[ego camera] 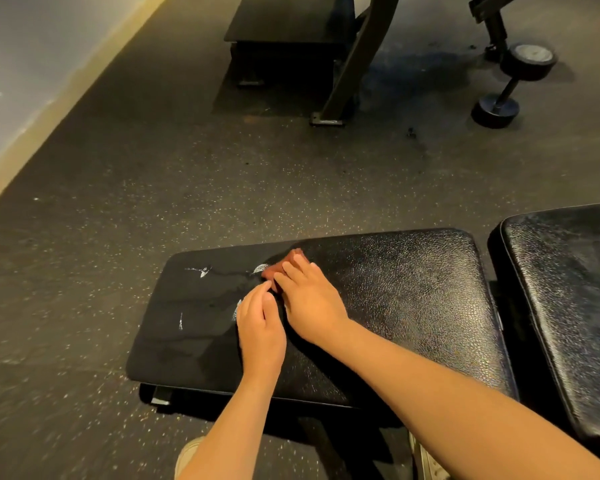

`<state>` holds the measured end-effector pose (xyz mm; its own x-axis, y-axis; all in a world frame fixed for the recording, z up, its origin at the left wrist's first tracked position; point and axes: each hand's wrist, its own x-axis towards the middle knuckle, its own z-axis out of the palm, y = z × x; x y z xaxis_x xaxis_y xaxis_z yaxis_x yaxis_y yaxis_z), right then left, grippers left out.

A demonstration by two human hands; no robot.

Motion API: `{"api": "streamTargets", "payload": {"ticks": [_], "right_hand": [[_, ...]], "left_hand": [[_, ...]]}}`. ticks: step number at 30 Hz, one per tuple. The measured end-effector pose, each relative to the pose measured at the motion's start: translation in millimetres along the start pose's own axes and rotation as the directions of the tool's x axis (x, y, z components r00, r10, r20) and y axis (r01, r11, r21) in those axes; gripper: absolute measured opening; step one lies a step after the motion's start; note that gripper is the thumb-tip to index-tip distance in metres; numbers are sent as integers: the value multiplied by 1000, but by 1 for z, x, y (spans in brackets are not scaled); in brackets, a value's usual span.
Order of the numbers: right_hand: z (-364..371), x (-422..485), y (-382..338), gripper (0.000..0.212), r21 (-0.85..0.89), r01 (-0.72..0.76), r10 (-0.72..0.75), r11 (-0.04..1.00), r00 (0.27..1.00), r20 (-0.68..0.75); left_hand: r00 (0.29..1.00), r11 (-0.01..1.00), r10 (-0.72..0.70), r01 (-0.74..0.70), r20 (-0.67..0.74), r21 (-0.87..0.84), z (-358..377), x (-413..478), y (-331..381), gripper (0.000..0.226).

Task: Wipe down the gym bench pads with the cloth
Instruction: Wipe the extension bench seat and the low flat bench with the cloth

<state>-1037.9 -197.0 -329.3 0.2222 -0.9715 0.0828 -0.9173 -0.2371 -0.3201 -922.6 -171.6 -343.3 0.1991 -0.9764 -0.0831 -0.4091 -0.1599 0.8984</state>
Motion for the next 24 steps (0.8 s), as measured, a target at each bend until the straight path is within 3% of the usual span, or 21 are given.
{"api": "streamTargets", "payload": {"ticks": [4,8,11,15,19,24], "right_hand": [[-6,-4,14,19,-60,182,-180,981,983,37],[0,-3,-5,38,-64,-38,39,997,999,25],[13,-30,-33,42,-16,49,-48,999,999,18],[14,-69,-54,41,23,188,-188,982,982,-1],[11,-79,-58,25,-21,257,-255,966,964,76],[9,-73,-55,36,-131,4,4,991,998,68]], "left_hand": [[998,994,23,-17,-59,104,-7,-14,-9,32],[999,964,11,3,-50,266,-21,-40,-19,28],[998,976,-17,30,-59,217,-44,-67,-33,27],[999,972,-21,14,28,235,-76,-99,-63,33],[981,964,-57,6,187,266,-86,-113,-71,45],[965,967,-114,54,234,249,-99,-109,-62,44]]}}
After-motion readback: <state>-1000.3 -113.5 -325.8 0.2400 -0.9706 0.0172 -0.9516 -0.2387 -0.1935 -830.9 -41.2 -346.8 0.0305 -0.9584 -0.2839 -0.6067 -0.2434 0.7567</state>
